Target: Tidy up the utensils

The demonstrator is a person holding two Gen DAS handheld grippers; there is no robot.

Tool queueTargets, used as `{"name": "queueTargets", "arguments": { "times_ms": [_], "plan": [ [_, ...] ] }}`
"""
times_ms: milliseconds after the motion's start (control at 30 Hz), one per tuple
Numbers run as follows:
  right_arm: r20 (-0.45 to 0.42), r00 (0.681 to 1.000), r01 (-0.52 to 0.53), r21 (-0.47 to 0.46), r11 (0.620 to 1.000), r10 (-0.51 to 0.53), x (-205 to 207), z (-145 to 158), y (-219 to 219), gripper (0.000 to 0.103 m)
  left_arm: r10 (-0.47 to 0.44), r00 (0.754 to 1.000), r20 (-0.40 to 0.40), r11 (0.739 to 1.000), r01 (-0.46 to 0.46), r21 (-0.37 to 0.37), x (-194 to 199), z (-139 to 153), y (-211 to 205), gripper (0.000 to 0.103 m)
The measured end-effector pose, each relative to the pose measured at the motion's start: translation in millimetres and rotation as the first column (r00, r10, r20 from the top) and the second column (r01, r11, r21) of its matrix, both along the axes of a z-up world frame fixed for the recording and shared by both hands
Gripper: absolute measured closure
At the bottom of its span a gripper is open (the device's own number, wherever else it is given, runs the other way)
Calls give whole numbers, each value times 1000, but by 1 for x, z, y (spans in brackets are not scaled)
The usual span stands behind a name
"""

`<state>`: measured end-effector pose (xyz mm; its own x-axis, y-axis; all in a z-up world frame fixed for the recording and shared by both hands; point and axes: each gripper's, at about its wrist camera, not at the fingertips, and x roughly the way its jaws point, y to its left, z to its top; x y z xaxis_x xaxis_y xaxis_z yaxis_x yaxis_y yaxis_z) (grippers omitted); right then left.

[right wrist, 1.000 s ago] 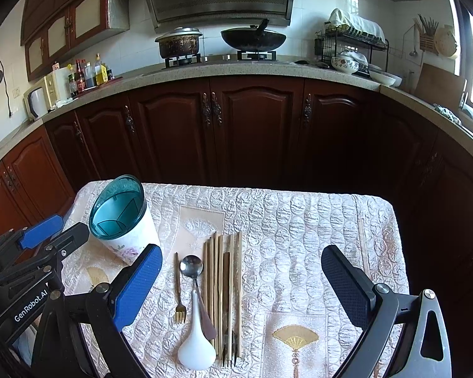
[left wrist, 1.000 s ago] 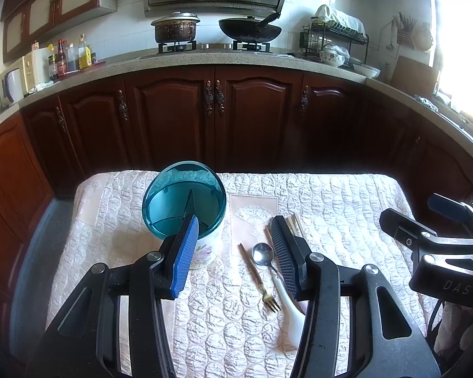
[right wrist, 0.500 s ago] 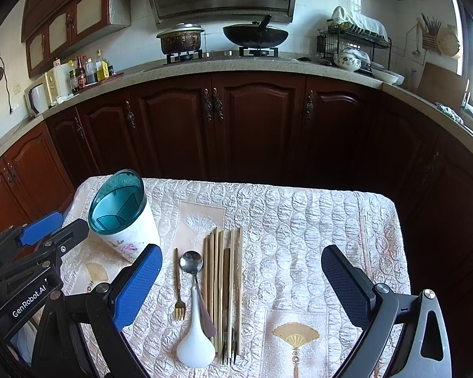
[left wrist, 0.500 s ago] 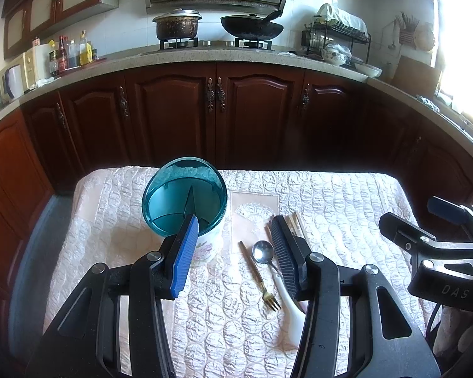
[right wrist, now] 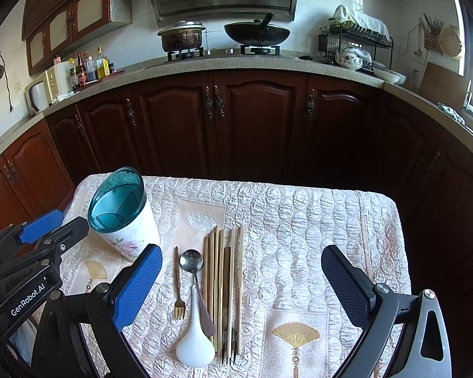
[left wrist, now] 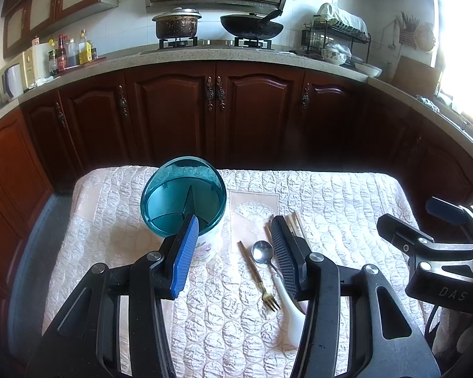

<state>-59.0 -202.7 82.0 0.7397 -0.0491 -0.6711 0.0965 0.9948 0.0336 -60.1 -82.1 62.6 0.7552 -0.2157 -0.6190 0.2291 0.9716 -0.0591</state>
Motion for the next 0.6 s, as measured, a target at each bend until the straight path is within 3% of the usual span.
{"name": "queueTargets", "arguments": {
  "times_ms": [600],
  "plan": [
    [-37,999,-12,2,1000,12,8,-13,-2,2,-6,999,-48,1000,5,-9,9,-13,2,55]
  ]
}}
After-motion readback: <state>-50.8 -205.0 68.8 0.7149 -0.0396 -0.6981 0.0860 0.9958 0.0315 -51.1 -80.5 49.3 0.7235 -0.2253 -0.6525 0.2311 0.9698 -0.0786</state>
